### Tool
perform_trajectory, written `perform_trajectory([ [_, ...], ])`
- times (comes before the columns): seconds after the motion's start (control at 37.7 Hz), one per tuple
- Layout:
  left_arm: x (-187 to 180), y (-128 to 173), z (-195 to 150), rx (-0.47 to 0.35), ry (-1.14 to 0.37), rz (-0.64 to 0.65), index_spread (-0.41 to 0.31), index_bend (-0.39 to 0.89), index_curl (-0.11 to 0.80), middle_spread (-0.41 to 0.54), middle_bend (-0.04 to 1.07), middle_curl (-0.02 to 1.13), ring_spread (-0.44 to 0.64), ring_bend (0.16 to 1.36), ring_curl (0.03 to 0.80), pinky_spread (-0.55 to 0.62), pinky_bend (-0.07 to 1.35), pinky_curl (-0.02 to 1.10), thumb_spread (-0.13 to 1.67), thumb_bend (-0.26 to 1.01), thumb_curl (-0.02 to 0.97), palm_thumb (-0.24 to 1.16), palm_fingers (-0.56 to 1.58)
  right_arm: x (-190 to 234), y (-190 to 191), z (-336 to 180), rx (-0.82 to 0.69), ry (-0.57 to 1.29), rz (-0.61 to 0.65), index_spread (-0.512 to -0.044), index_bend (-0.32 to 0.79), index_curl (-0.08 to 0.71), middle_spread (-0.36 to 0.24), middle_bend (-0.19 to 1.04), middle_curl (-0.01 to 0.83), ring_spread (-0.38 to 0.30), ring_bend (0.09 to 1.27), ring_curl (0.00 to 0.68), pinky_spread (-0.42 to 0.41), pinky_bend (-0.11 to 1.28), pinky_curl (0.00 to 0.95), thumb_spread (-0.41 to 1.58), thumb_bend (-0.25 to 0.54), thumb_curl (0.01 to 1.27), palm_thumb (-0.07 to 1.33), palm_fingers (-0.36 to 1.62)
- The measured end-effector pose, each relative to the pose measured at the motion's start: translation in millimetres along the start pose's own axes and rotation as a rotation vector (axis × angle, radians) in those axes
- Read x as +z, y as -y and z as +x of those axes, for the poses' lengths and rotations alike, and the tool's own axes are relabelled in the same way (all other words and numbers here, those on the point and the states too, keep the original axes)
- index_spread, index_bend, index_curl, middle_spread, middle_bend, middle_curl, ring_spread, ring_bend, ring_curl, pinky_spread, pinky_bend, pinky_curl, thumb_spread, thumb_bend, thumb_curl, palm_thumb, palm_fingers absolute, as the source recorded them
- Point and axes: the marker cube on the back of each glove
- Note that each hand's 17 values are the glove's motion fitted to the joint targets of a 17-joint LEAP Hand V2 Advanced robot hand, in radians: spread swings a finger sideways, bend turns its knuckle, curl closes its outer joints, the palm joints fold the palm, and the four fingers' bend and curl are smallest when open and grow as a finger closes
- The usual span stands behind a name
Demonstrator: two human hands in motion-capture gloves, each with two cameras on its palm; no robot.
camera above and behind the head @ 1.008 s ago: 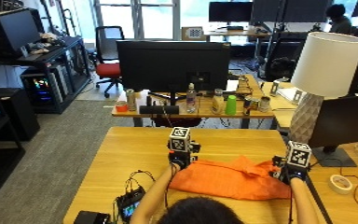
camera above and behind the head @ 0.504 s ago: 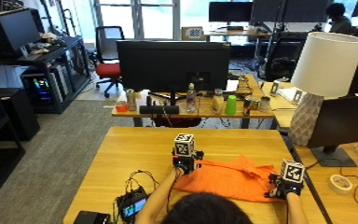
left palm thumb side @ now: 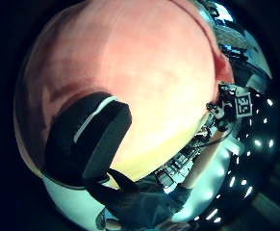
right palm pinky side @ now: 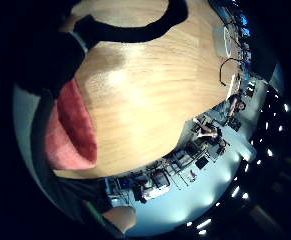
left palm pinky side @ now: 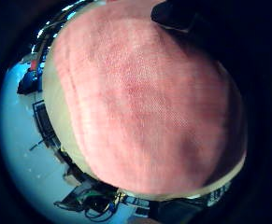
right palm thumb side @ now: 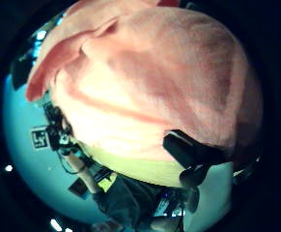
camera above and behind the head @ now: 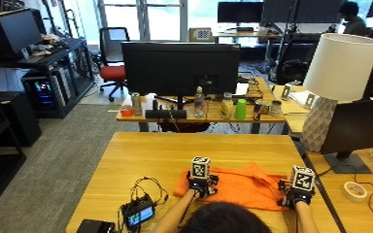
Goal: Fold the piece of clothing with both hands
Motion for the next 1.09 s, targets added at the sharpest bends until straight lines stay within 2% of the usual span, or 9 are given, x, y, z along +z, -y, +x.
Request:
perform_trajectory([
  [0.05,3.7,-0.8,0.5,-0.005,-0.004,-0.017,-0.109,0.16,0.286,0.169,0.16,0.25,0.28,0.69,0.334,0.40,0.64,0.35,1.19,-0.04,0.186,0.20,0.03,7.6,31.5,6.9,0.020,0.009,0.004,-0.432,0.14,0.201,-0.094,0.23,0.317,-0.037,0.55,0.371,0.154,0.76,0.359,0.97,-0.004,0.26,0.61,0.43],
  [0.13,5.3,-3.0,2.5,-0.008,-0.009,-0.037,-0.106,0.21,0.308,0.160,0.16,0.25,0.29,0.65,0.319,0.41,0.62,0.34,1.18,-0.03,0.187,0.17,0.06,8.8,32.3,7.5,0.074,0.026,-0.050,-0.416,0.15,0.215,-0.110,0.25,0.332,-0.083,0.55,0.376,0.115,0.72,0.349,0.97,0.016,0.28,0.68,0.52],
  [0.24,6.6,-7.1,2.9,-0.044,0.004,-0.085,-0.114,0.24,0.333,0.147,0.16,0.25,0.30,0.61,0.304,0.42,0.59,0.33,1.16,-0.03,0.190,0.16,0.09,6.7,41.8,2.6,-0.007,0.066,0.034,-0.391,0.15,0.231,-0.127,0.28,0.357,-0.146,0.58,0.384,-0.002,0.70,0.349,0.98,0.037,0.29,0.76,0.72],
  [0.32,7.5,-9.6,2.5,-0.067,0.012,-0.117,-0.113,0.24,0.343,0.145,0.16,0.25,0.31,0.60,0.298,0.42,0.58,0.33,1.15,-0.02,0.193,0.15,0.10,4.0,26.9,-1.1,0.056,0.089,-0.049,-0.372,0.14,0.240,-0.142,0.28,0.372,-0.190,0.60,0.395,-0.091,0.69,0.350,0.98,0.060,0.30,0.84,0.87],
  [0.34,7.4,-9.3,3.0,-0.059,0.014,-0.116,-0.115,0.23,0.346,0.142,0.16,0.25,0.32,0.60,0.298,0.42,0.58,0.33,1.15,-0.02,0.194,0.15,0.10,0.0,18.6,-3.9,0.048,0.090,-0.046,-0.377,0.13,0.240,-0.138,0.26,0.369,-0.187,0.57,0.387,-0.072,0.67,0.348,0.97,0.032,0.30,0.81,0.76],
  [0.48,6.7,-8.1,6.7,-0.020,0.009,-0.101,-0.114,0.21,0.355,0.142,0.15,0.25,0.33,0.58,0.292,0.43,0.57,0.33,1.14,-0.02,0.199,0.13,0.10,-32.4,-43.6,-24.7,-0.034,0.074,-0.019,-0.337,0.13,0.260,-0.156,0.27,0.396,-0.233,0.60,0.413,-0.201,0.70,0.369,0.96,0.070,0.32,0.93,1.05],
  [0.69,8.4,-5.9,6.4,-0.054,0.004,-0.086,-0.115,0.19,0.366,0.140,0.15,0.24,0.34,0.57,0.286,0.44,0.57,0.33,1.13,-0.02,0.207,0.12,0.11,-77.7,18.9,-31.7,-0.005,-0.023,-0.024,-0.306,0.13,0.287,-0.165,0.28,0.434,-0.249,0.58,0.442,-0.264,0.71,0.403,0.96,0.067,0.33,1.01,1.16],
  [0.93,7.5,-4.5,7.1,-0.028,0.000,-0.057,-0.109,0.18,0.375,0.140,0.15,0.24,0.35,0.56,0.284,0.44,0.55,0.33,1.13,-0.02,0.212,0.11,0.11,-175.1,-35.6,-96.8,0.109,-0.238,0.047,-0.286,0.12,0.296,-0.163,0.29,0.462,-0.256,0.60,0.459,-0.286,0.73,0.424,0.94,0.049,0.35,1.07,1.21],
  [1.09,8.3,-5.8,7.3,-0.030,-0.015,-0.079,-0.108,0.18,0.378,0.140,0.15,0.24,0.35,0.56,0.283,0.45,0.55,0.33,1.13,-0.02,0.217,0.11,0.11,-197.1,-74.4,-144.2,0.050,-0.320,-0.101,-0.282,0.12,0.298,-0.163,0.30,0.476,-0.257,0.60,0.466,-0.292,0.75,0.431,0.93,0.027,0.37,1.09,1.21],
])
